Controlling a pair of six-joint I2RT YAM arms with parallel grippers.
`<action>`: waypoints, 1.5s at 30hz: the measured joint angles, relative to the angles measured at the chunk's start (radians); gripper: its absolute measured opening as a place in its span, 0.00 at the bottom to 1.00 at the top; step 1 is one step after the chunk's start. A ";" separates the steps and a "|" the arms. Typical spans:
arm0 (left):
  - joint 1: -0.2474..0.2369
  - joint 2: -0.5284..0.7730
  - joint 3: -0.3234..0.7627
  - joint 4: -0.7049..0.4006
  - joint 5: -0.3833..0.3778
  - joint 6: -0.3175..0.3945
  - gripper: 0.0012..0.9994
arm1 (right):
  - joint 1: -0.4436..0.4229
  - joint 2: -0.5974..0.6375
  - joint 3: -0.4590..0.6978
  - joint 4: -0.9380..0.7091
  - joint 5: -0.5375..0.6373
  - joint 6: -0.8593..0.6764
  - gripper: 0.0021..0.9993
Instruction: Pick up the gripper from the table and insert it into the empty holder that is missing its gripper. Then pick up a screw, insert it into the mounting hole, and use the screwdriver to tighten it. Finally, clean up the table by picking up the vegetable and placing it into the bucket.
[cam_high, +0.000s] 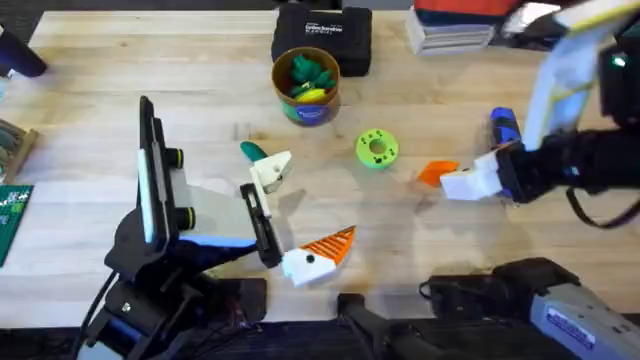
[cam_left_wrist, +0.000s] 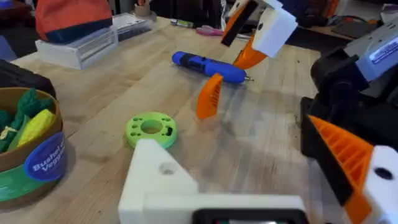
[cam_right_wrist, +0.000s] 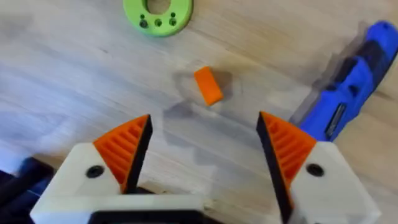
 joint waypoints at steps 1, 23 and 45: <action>0.000 0.000 0.000 0.000 0.000 0.000 0.99 | 0.019 0.035 0.019 0.000 0.019 -0.021 0.99; 0.000 0.000 0.000 0.000 0.000 0.000 0.99 | 0.065 0.422 0.041 0.066 0.086 -0.155 0.68; 0.000 0.000 0.000 0.000 0.000 0.000 0.99 | 0.065 0.422 0.010 0.090 0.084 -0.239 0.33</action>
